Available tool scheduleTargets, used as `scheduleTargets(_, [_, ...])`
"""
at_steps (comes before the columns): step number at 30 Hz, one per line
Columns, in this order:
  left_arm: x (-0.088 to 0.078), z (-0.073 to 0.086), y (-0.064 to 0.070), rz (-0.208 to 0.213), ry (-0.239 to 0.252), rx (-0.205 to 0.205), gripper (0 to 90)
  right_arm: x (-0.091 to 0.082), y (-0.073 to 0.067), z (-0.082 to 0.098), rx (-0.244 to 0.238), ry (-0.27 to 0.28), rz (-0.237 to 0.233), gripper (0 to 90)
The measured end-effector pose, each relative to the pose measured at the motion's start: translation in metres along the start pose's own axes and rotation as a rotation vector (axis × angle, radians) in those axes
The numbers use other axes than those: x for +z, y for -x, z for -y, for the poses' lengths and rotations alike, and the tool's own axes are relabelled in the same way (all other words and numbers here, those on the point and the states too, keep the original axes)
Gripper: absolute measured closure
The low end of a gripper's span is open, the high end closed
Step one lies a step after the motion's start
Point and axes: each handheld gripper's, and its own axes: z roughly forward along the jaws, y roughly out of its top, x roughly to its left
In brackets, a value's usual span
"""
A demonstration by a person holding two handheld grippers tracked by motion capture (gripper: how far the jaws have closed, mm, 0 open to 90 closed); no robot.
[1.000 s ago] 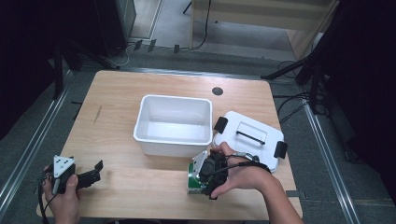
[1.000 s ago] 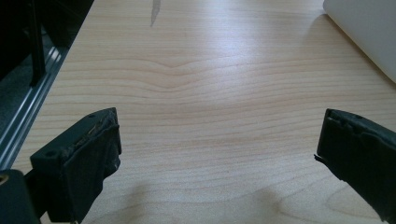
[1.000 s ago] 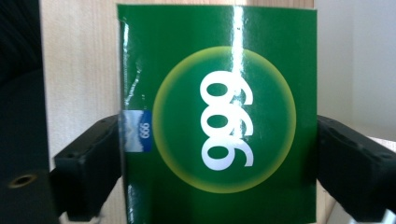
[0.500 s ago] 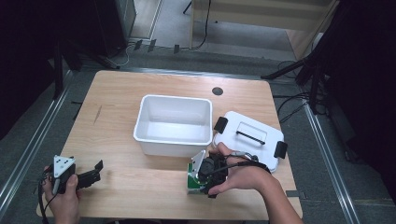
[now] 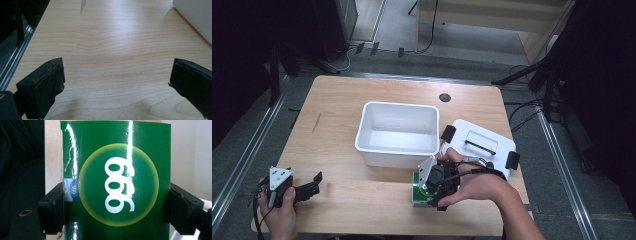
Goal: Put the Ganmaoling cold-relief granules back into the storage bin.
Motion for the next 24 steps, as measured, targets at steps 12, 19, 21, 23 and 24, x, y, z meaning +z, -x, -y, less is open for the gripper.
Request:
scheduleTargets(12, [0.0, 0.0, 0.0, 0.0, -0.003, 0.001, 0.2, -0.03, 0.002, -0.009, -0.02, 0.001, 0.007, 16.1])
scheduleTargets(19, [0.0, 0.0, 0.0, -0.002, 0.0, 0.002, 0.2, -0.047, 0.005, -0.016, -0.029, 0.017, 0.013, 16.1])
scheduleTargets(21, [0.0, 0.0, 0.0, -0.001, 0.0, 0.0, 0.2, -0.051, 0.007, -0.018, -0.032, 0.018, 0.013, 16.1])
scheduleTargets(23, [0.0, 0.0, 0.0, -0.001, 0.0, -0.001, 0.2, -0.055, 0.008, -0.02, -0.036, 0.019, 0.017, 16.1])
scheduleTargets(24, [0.0, 0.0, 0.0, -0.001, 0.0, -0.001, 0.2, -0.057, 0.009, -0.021, -0.034, 0.02, 0.018, 16.1])
